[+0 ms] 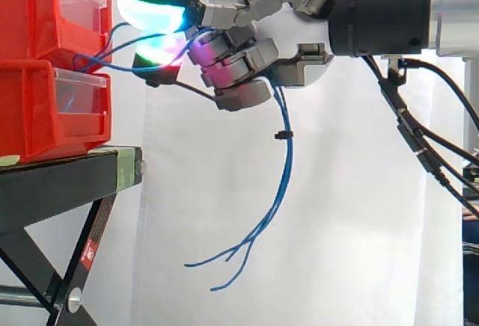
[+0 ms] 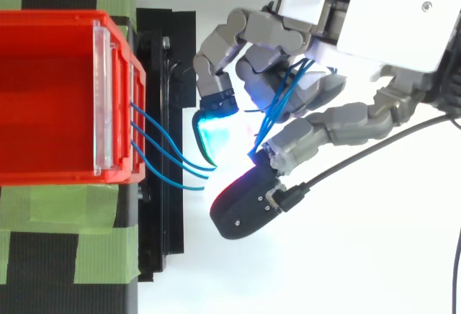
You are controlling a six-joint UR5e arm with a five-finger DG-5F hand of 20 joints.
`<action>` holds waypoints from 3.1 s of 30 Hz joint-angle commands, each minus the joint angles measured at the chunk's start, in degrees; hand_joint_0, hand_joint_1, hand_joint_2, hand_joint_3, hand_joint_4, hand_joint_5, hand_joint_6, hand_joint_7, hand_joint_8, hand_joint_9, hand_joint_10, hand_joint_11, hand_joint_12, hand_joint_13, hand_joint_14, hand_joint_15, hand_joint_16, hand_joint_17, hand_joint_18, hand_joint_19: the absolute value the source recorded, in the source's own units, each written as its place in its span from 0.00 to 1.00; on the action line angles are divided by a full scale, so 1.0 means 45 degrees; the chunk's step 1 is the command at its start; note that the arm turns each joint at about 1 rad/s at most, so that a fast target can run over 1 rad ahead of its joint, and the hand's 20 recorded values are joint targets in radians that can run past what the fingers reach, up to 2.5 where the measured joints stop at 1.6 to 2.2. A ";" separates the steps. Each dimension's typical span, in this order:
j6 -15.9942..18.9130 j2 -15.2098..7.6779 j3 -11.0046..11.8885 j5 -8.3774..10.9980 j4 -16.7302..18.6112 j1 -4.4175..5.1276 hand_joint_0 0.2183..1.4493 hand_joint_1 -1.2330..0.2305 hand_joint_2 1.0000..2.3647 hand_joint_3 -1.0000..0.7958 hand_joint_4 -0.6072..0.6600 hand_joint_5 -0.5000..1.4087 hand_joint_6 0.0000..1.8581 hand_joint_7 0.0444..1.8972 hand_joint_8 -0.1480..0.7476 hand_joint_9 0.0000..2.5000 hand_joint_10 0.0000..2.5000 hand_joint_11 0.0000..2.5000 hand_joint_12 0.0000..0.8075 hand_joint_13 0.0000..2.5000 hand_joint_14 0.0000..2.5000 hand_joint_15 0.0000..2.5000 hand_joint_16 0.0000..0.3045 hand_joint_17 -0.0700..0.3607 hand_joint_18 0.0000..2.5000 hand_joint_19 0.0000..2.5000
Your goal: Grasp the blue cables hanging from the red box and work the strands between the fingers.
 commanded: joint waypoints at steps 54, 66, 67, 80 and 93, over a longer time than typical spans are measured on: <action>0.0000 -0.0002 0.0000 0.0000 0.0038 0.0000 0.87 0.39 0.01 0.41 0.62 0.53 0.00 0.75 0.56 0.36 1.00 0.80 0.53 0.41 1.00 0.52 0.21 0.49 0.56 0.66; -0.0019 0.0017 0.0000 -0.0078 0.0156 -0.0078 0.48 0.35 0.00 0.35 0.65 0.34 0.46 0.62 0.56 0.36 1.00 0.80 0.53 0.41 1.00 0.52 0.21 0.49 0.56 0.66; -0.0019 0.0017 0.0019 -0.0078 0.0117 -0.0097 0.50 0.35 0.00 0.34 0.63 0.32 0.49 0.61 0.56 0.36 1.00 0.80 0.53 0.41 1.00 0.52 0.21 0.49 0.56 0.66; -0.0527 0.0037 0.0039 -0.0137 -0.0860 -0.0117 0.63 0.37 0.14 0.49 0.78 0.56 0.01 0.55 0.56 0.36 1.00 0.80 0.53 0.41 1.00 0.52 0.21 0.49 0.56 0.66; -0.0469 0.0056 0.0039 -0.0156 -0.1465 -0.0136 0.55 0.35 0.12 0.40 0.66 0.52 0.00 0.75 0.56 0.36 1.00 0.80 0.53 0.41 1.00 0.52 0.21 0.49 0.56 0.66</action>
